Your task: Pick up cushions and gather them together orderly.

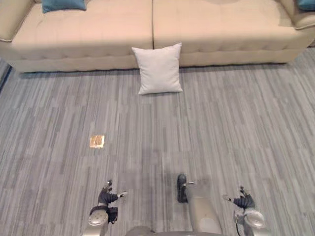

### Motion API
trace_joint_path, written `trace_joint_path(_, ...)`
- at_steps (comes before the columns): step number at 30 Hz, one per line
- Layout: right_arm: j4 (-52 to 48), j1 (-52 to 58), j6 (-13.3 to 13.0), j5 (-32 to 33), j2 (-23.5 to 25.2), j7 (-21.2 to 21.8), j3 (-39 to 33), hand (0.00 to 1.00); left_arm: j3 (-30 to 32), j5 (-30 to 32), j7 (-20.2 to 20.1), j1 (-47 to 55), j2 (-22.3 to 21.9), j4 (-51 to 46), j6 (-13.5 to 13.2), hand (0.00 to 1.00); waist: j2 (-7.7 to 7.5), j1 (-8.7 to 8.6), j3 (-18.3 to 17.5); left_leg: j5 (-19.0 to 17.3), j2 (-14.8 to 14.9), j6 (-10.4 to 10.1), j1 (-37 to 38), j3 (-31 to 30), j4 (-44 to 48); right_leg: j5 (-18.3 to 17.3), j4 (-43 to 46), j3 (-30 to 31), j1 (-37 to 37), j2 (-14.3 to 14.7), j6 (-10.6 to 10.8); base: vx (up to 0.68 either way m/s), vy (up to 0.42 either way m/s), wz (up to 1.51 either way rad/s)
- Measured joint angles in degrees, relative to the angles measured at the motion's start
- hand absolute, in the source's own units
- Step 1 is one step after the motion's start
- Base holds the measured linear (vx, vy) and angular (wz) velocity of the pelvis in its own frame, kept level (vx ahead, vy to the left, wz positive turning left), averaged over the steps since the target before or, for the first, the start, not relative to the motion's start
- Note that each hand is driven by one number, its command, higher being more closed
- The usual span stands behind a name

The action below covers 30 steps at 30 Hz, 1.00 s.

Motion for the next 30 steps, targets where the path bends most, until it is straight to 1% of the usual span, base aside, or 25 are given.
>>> trace_joint_path(3,-4.8,1.1,-0.3,1.2,1.0,-0.1,0.8,0.00,0.9,-0.4,0.0,0.0,-1.6,-2.4,-0.1,0.00,-1.52,2.80,0.5,-2.8,2.8,4.2,-10.0,5.4,7.4,-2.4,-6.8,2.3,10.6,0.3,0.0,0.53,-0.094,-0.24)
trace_joint_path(6,-6.4,0.6,-0.3,2.1,1.1,0.0,1.2,0.00,1.1,-0.4,0.0,0.1,-1.8,-3.3,-0.2,0.00,-1.32,4.09,0.6,-3.6,2.9,5.6,-18.1,8.1,-2.1,-4.2,-10.1,3.5,15.2,0.0,1.3,0.45,0.043,-0.26)
trace_joint_path(7,-6.4,0.5,-0.3,2.2,1.1,-0.1,1.2,0.00,1.2,-0.5,0.1,0.4,-1.9,-3.4,-0.2,0.00,-1.47,5.08,0.7,-3.3,1.6,5.7,-19.7,8.7,-11.8,-5.1,-11.5,4.5,17.7,-0.8,2.1,0.49,0.104,-0.39)
trace_joint_path(8,-5.6,-0.1,-0.3,2.2,1.1,-0.1,1.0,0.00,1.2,-0.6,0.2,1.0,-2.1,-3.4,-0.2,0.00,-1.74,5.38,0.8,-1.3,-0.8,4.1,-20.1,7.7,-24.8,-5.9,-13.2,5.3,20.4,-2.0,3.0,0.54,0.146,-0.40)
trace_joint_path(9,-5.1,-0.1,-0.3,2.2,1.0,-0.2,0.9,0.00,1.2,-0.7,0.2,1.4,-2.2,-3.3,-0.2,0.00,-1.69,5.40,0.8,1.1,-1.8,3.5,-19.9,7.1,-31.7,-6.2,-14.3,5.6,21.9,-2.4,3.6,0.57,0.218,-0.46)
trace_joint_path(10,-3.4,-0.6,-0.4,2.2,0.7,-0.5,1.0,0.00,1.1,-1.1,0.3,2.4,-2.4,-3.3,-0.2,0.00,-0.82,5.54,0.3,4.2,-2.1,1.9,-20.3,6.1,-40.8,-6.7,-16.6,6.8,23.9,-2.2,4.5,0.70,0.331,-0.64)
trace_joint_path(11,-1.3,-1.5,-0.3,2.1,1.0,-1.2,1.1,0.00,1.2,-1.5,0.4,2.4,-2.0,-2.4,-0.2,0.00,-0.59,5.79,0.2,10.8,-2.3,3.8,-20.9,5.3,-40.1,-7.4,-17.8,8.1,26.1,-2.7,5.6,0.59,0.305,-0.63)
trace_joint_path(12,-0.5,-1.6,-0.3,2.0,1.1,-1.2,1.1,0.00,1.2,-1.5,0.4,2.2,-2.0,-1.5,-0.1,0.00,-0.87,6.00,-0.2,13.4,-3.1,6.1,-20.7,4.8,-39.8,-7.4,-17.5,8.7,26.5,-3.2,5.6,0.64,0.317,-0.37)
trace_joint_path(13,0.7,-1.4,-0.3,1.6,1.5,-1.2,1.3,0.00,1.3,-1.5,0.4,1.6,-2.2,-1.4,-0.3,0.00,-2.64,5.95,-1.3,15.2,-5.6,9.9,-20.6,3.9,-39.9,-7.2,-14.0,9.0,25.2,-5.6,5.7,0.66,0.296,0.13)
trace_joint_path(14,1.5,-1.1,-0.2,1.6,1.7,-1.2,0.9,0.00,1.2,-1.5,0.3,1.0,-2.3,-1.3,-0.3,0.00,-4.40,4.88,-1.6,13.8,-8.1,12.4,-20.0,4.1,-38.4,-6.2,-7.5,9.7,23.2,-8.3,7.5,0.68,0.309,0.31)
trace_joint_path(15,2.1,-0.8,-0.2,1.6,1.8,-1.2,0.4,0.00,1.1,-1.5,0.3,0.8,-2.4,-1.1,-0.3,0.00,-4.95,4.59,-1.5,12.1,-8.8,12.9,-19.1,4.3,-37.1,-4.8,-2.8,10.5,22.4,-9.0,10.0,0.66,0.292,0.32)
trace_joint_path(17,3.4,0.1,-0.1,1.4,2.9,-1.2,0.4,0.00,1.0,-1.5,0.4,0.8,-1.7,-0.8,-0.2,0.00,-6.23,4.54,-1.2,5.3,-10.7,13.6,-11.1,4.4,-35.7,6.0,23.6,14.0,14.2,-10.4,19.2,0.64,0.252,0.13)
trace_joint_path(18,3.4,0.1,-0.1,1.4,3.0,-1.2,0.9,0.00,0.8,-1.5,0.5,0.7,-1.4,-0.7,-0.1,0.00,-6.32,4.32,-1.2,4.2,-11.1,13.6,-8.8,4.3,-36.3,5.6,30.1,13.5,11.4,-11.0,18.7,0.57,0.189,0.08)
trace_joint_path(19,3.3,0.0,-0.1,1.3,3.2,-1.2,1.6,0.00,0.4,-1.5,0.5,0.6,-1.1,-0.7,0.0,0.00,-6.13,3.92,-1.0,3.0,-11.4,13.6,-5.1,4.1,-37.8,3.7,37.3,12.5,7.7,-11.4,15.5,0.52,0.147,0.01)
trace_joint_path(20,3.0,-0.1,-0.2,1.0,3.1,-1.2,2.8,0.00,0.3,-1.5,0.7,0.6,-1.0,-0.6,0.0,0.00,-5.27,3.56,-1.0,2.5,-11.3,13.7,-0.2,4.2,-41.0,0.9,39.4,9.9,3.3,-11.4,11.3,0.61,0.136,-0.06)
trace_joint_path(21,2.7,-0.3,-0.2,0.8,3.1,-1.1,3.6,0.00,0.3,-1.5,0.7,0.2,-0.7,-0.5,0.0,0.00,-4.43,3.30,-0.7,2.5,-11.1,13.6,4.3,4.2,-44.1,-1.8,36.5,7.2,-0.3,-10.8,9.6,0.49,0.080,-0.05)
trace_joint_path(22,2.7,-0.4,-0.2,0.5,3.2,-1.1,3.6,0.00,0.2,-1.5,0.7,-0.1,-0.4,-0.4,0.0,0.00,-4.21,3.03,-0.5,2.5,-11.0,13.6,5.9,4.1,-45.1,-2.9,33.6,5.9,-1.8,-10.4,9.2,0.47,0.016,0.09)
trace_joint_path(23,2.8,-0.6,-0.2,0.1,3.1,-1.1,3.6,0.00,0.3,-1.5,0.6,-0.9,-0.1,0.0,0.0,0.00,-3.94,2.32,-0.3,2.4,-10.6,13.6,8.0,4.1,-46.3,-3.6,25.2,4.2,-4.6,-9.3,8.7,0.44,-0.049,0.31)
trace_joint_path(24,2.8,-0.6,-0.2,-0.1,3.0,-1.1,3.5,0.00,0.3,-1.5,0.6,-1.3,0.2,0.2,0.0,0.00,-3.93,1.77,-0.3,1.8,-10.4,12.8,9.2,3.9,-46.5,-2.7,13.4,3.6,-6.0,-8.0,8.8,0.44,-0.080,0.37)
trace_joint_path(25,2.8,-0.5,-0.2,-0.1,3.0,-1.1,3.4,0.00,0.3,-1.5,0.6,-1.5,0.4,0.2,0.0,0.00,-3.99,1.51,-0.3,1.0,-10.1,12.1,9.8,3.7,-46.5,-1.1,7.5,3.8,-6.3,-7.2,8.7,0.45,-0.130,0.46)
trace_joint_path(26,2.8,-0.1,-0.1,-0.1,3.0,-1.1,3.2,0.00,0.3,-1.4,0.6,-1.7,0.8,0.5,0.0,0.00,-4.45,1.33,-0.1,-1.3,-9.9,10.4,11.7,3.4,-46.3,3.4,-3.0,4.5,-6.2,-5.5,8.2,0.46,-0.168,0.38)
trace_joint_path(27,3.1,1.3,0.0,-0.1,3.3,-1.1,3.3,0.00,0.4,-1.2,0.6,-1.3,1.3,0.7,0.0,0.00,-6.42,1.61,-0.3,-3.3,-10.9,8.7,13.3,2.4,-45.6,10.3,-9.4,6.9,-6.0,-5.0,8.2,0.57,-0.252,0.46)
trace_joint_path(28,3.4,2.0,0.1,-0.1,3.1,-1.1,3.2,0.00,0.4,-1.0,0.6,-1.2,1.2,1.3,0.1,0.00,-6.64,1.43,-0.4,-4.7,-10.8,8.1,14.1,1.3,-44.9,15.4,-8.6,8.3,-5.4,-5.2,7.2,0.48,-0.231,0.39)
trace_joint_path(29,3.8,1.8,0.4,-0.2,2.1,-1.1,2.5,0.00,0.4,-0.9,0.5,-1.8,-0.2,2.8,0.2,0.00,-4.86,1.16,-0.2,-5.7,-9.2,6.9,15.1,0.0,-44.2,13.7,-5.1,7.6,-5.7,-3.6,5.6,0.53,-0.284,0.32)
trace_joint_path(30,3.1,1.7,0.3,-0.2,2.1,-1.1,1.9,0.00,0.4,-0.3,0.5,-1.6,-0.6,3.3,0.3,0.00,-4.23,1.30,-0.4,-5.5,-7.6,6.6,14.9,-0.3,-42.9,10.5,-2.7,6.5,-5.9,-3.0,4.6,0.34,-0.173,0.22)
